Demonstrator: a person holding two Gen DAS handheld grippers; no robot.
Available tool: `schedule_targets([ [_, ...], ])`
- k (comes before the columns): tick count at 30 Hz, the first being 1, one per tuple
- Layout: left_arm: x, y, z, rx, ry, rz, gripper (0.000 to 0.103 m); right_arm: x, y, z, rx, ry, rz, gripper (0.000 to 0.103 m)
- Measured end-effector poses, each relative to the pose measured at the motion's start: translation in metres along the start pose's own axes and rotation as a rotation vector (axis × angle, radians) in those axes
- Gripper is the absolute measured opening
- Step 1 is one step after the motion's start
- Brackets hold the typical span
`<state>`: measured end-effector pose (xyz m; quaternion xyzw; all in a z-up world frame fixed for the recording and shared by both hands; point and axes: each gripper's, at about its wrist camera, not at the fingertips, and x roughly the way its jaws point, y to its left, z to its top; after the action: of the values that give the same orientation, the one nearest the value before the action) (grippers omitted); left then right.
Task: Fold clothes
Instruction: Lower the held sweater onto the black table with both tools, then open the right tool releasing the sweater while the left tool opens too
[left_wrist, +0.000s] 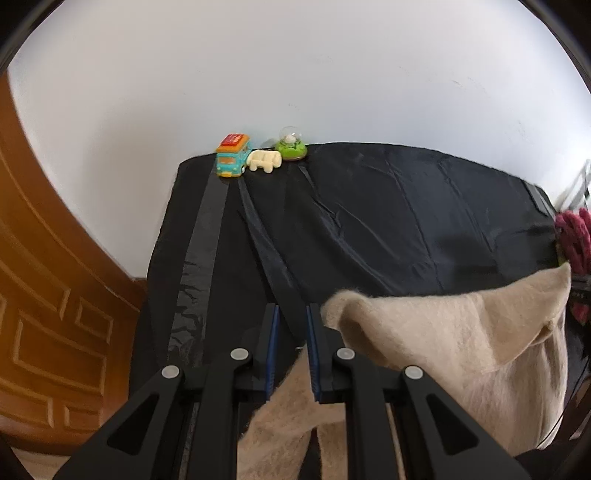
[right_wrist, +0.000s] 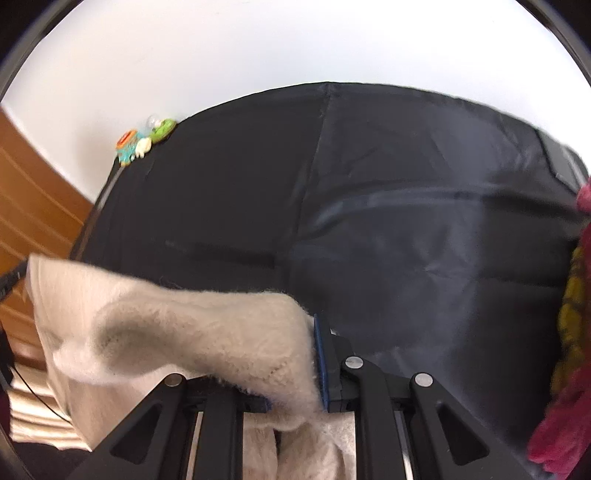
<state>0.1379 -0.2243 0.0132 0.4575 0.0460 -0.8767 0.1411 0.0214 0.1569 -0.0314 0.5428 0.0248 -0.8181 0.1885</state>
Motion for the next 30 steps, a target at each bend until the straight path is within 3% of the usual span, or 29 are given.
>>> schedule_targets([
  [4, -0.001, 0.005, 0.0, 0.021, 0.003, -0.003, 0.016, -0.012, 0.01, -0.008, -0.042, -0.007, -0.054, 0.019],
  [18, 0.015, 0.017, 0.014, -0.079, 0.012, -0.068, 0.016, -0.035, 0.014, -0.004, 0.046, 0.035, -0.02, 0.023],
  [20, 0.018, 0.015, 0.016, -0.101, 0.009, -0.082, 0.016, -0.035, 0.012, -0.004, 0.067, 0.046, -0.012, 0.037],
  [21, 0.019, 0.013, 0.018, -0.107, 0.005, -0.089, 0.016, -0.036, 0.01, -0.003, 0.079, 0.042, -0.008, 0.066],
  [22, 0.02, 0.012, 0.02, -0.111, 0.001, -0.096, 0.016, -0.039, 0.008, -0.004, 0.092, 0.033, -0.003, 0.088],
  [25, 0.022, 0.005, 0.025, -0.109, -0.01, -0.114, 0.016, -0.046, 0.004, -0.004, 0.116, 0.018, 0.025, 0.088],
  [30, 0.02, -0.001, 0.024, -0.076, -0.007, -0.128, 0.016, -0.054, 0.016, -0.008, 0.047, 0.033, -0.005, 0.088],
])
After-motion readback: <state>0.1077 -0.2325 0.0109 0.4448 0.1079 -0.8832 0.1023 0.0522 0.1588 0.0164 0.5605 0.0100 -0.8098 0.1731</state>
